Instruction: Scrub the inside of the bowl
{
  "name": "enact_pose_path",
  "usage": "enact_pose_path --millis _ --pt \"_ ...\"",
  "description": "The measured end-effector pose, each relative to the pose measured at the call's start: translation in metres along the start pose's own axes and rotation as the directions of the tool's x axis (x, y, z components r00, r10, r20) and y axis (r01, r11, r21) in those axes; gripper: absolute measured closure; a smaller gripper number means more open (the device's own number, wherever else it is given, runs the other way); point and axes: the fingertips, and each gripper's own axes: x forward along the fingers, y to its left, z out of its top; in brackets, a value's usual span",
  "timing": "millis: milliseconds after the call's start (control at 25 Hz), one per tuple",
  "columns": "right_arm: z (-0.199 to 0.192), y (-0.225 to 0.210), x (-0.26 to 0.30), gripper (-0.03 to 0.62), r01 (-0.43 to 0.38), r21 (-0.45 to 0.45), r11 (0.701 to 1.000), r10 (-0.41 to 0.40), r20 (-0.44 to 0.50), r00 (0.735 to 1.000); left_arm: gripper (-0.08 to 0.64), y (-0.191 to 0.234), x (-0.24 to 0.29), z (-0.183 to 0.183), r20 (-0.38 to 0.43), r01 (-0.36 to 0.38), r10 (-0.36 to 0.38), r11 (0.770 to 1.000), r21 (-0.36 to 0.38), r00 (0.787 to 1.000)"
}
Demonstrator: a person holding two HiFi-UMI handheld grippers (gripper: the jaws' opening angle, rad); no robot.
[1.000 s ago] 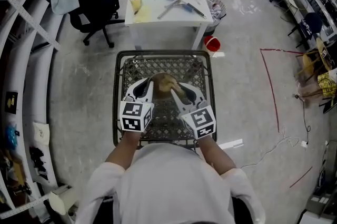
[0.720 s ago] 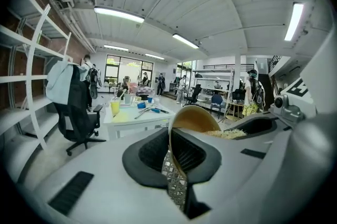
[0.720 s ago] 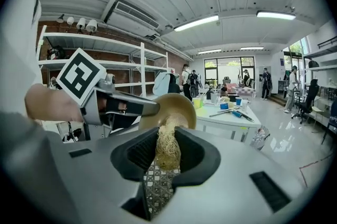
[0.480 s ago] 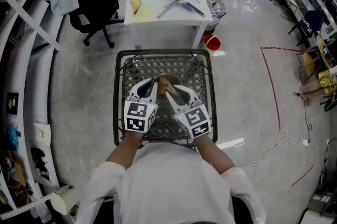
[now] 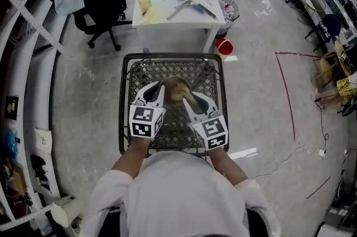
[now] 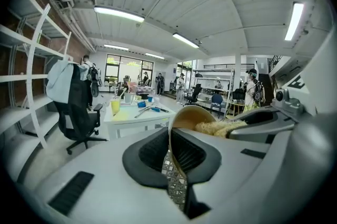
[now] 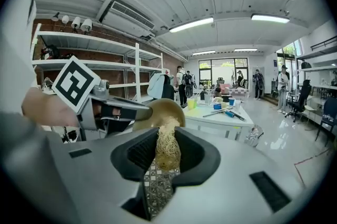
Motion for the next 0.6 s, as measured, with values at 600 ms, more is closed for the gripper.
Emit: enact_pose_path --millis 600 --pt "0.015 0.003 0.017 0.492 -0.013 -0.052 0.999 0.014 0.016 1.0 0.517 -0.009 -0.002 -0.012 -0.023 0.017 -0.017 1.0 -0.007 1.0"
